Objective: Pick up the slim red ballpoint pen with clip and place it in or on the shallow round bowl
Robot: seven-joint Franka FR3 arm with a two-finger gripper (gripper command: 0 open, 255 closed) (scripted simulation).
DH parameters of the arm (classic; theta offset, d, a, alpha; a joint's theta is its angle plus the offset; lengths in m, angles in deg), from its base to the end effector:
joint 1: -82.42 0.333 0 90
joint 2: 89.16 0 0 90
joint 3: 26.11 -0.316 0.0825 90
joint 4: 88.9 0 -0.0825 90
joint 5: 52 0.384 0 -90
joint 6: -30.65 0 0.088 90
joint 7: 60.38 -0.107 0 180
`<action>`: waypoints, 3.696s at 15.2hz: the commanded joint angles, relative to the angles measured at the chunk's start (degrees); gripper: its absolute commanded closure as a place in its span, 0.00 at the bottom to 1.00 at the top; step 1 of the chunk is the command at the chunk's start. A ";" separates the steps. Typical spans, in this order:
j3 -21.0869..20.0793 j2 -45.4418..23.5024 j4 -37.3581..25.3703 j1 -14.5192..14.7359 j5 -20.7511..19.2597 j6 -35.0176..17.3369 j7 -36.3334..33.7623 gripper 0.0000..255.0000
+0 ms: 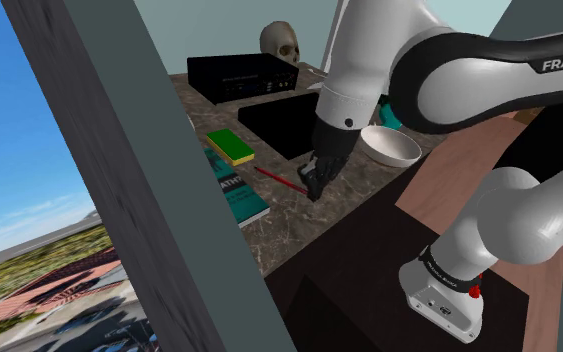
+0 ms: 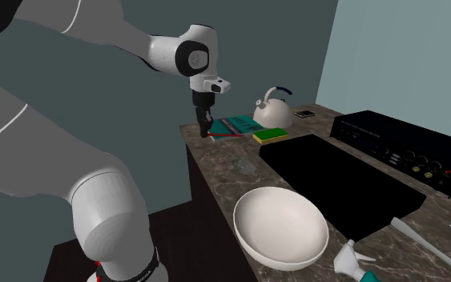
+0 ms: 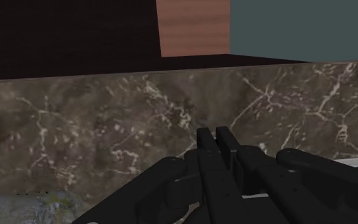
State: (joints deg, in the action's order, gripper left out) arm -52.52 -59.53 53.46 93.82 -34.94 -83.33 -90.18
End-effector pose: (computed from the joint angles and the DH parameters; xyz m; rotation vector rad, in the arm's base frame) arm 0.3023 0.2641 0.4484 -3.1044 0.0613 0.0539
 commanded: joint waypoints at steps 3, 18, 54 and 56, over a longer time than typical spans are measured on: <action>0.72 0.81 -2.58 -0.14 -0.46 3.41 -0.15 1.00; 10.79 12.29 0.80 -1.55 -3.78 13.06 8.72 1.00; 47.01 22.42 13.28 -17.36 -32.17 11.60 42.50 1.00; 47.45 22.19 14.68 -17.53 -32.59 9.99 42.48 1.00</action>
State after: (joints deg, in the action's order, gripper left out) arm -5.28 -37.27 67.41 76.39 -67.31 -72.53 -47.69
